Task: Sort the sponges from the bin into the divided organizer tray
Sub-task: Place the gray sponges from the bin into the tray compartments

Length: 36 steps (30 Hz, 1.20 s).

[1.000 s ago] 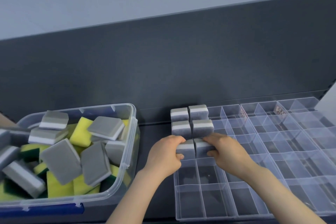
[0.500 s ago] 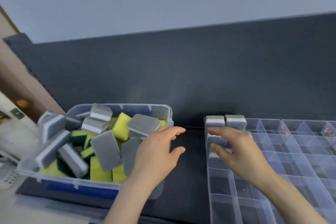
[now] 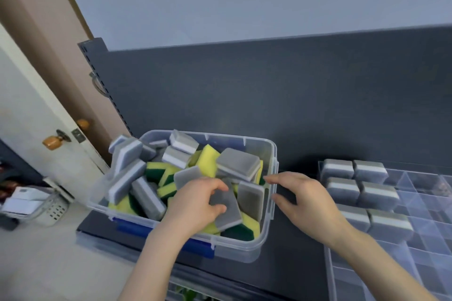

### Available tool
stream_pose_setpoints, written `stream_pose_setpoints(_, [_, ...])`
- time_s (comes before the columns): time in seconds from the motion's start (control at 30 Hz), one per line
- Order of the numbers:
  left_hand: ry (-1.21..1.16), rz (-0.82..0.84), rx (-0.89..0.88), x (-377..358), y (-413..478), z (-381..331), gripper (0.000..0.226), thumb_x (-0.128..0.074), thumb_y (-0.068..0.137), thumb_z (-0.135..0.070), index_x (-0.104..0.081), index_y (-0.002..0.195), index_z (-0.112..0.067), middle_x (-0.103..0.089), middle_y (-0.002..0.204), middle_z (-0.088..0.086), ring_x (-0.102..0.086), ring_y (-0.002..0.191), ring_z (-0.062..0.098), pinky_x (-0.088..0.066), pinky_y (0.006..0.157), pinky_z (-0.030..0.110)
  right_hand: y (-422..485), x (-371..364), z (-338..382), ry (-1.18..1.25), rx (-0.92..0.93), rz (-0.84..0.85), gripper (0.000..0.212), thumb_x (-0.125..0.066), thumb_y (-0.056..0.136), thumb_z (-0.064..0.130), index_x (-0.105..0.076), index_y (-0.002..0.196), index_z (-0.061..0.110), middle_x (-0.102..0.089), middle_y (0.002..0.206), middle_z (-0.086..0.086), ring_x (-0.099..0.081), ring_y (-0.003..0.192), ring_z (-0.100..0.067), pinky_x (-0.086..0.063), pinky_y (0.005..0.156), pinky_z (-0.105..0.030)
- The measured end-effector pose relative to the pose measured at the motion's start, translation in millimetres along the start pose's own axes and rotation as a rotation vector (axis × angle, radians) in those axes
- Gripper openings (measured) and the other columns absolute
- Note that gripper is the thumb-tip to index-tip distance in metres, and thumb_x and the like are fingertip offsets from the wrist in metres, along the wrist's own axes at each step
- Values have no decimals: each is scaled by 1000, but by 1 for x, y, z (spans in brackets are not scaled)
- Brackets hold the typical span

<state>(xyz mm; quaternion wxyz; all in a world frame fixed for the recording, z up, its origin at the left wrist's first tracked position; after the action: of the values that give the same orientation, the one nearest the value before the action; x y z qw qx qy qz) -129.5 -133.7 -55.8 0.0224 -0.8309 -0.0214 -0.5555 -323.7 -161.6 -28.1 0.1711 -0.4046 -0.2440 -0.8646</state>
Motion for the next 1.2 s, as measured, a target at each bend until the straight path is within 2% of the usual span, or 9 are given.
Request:
stream_pose_setpoints(0.2, [176,243,-31,-41,19,-6,74,-82,62,-45,-49,126,-29,-52,124,-12,-49,111,12,-48,87,33,6,-10,10,-3,5,18,34,-63,87,20,-63,119,30,-64,117,15,-53,114,-5,-38,96,-15])
stream_pose_setpoints(0.33, [359,271,-31,-52,26,-7,79,-86,57,-39,-43,122,-26,-49,121,-7,-47,112,17,-48,80,35,7,-10,10,-5,3,8,33,-64,87,19,-64,118,29,-64,115,16,-55,112,-4,-38,95,-14])
stream_pose_setpoints(0.47, [283,160,-50,-37,29,-12,56,-76,69,-27,-48,117,-28,-53,116,-7,-52,104,16,-51,76,33,7,-10,7,2,-10,8,33,-64,87,18,-64,118,30,-64,114,17,-54,112,-3,-39,96,-15])
stream_pose_setpoints(0.6, [49,-71,-33,7,15,-8,41,-67,77,-27,-54,116,-33,-58,106,-15,-53,88,6,-44,68,20,15,-9,6,-14,-9,16,33,-64,87,18,-64,118,28,-64,114,16,-55,111,-4,-42,96,-18])
stream_pose_setpoints(0.7, [-50,-231,6,40,0,6,36,-63,79,-27,-54,113,-32,-56,97,-16,-53,87,6,-45,65,20,28,-10,9,-20,-1,21,33,-64,86,17,-64,118,27,-65,115,15,-56,111,-5,-42,95,-18])
stream_pose_setpoints(0.83, [-135,-381,52,66,-20,25,39,-64,80,-28,-52,117,-32,-53,94,-20,-48,80,-1,-31,59,6,54,-15,15,-53,27,7,35,-65,84,15,-65,118,25,-66,116,11,-58,110,-10,-42,93,-20])
stream_pose_setpoints(0.93, [-181,-435,56,77,-27,33,37,-63,80,-31,-53,116,-33,-55,93,-19,-50,80,1,-33,58,8,74,-31,14,-149,24,67,40,-60,86,13,-60,123,26,-61,124,9,-55,115,-13,-43,94,-24])
stream_pose_setpoints(1.07, [-199,-455,53,84,-31,41,37,-64,81,-32,-51,115,-36,-53,94,-22,-51,83,1,-36,63,8,96,-63,10,-378,21,231,63,-44,79,-3,-50,133,30,-51,135,6,-42,126,-18,-45,95,-32])
stream_pose_setpoints(1.2, [-232,-440,15,88,-32,44,34,-63,80,-32,-43,104,-44,-48,85,-29,-50,82,-9,-35,58,6,105,-85,10,-509,52,336,66,-43,77,1,-44,136,31,-43,141,9,-36,129,-19,-41,98,-31])
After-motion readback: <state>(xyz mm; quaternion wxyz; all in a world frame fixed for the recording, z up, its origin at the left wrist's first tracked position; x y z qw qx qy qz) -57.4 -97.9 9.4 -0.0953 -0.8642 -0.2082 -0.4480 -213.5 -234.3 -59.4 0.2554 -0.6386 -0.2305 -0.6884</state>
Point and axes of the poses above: each hand's wrist, its own y-axis towards the middle knuckle, its own x-axis out of the back of the hand, z = x × y, the point moved 10 cm from there along y, towards the middle knuckle
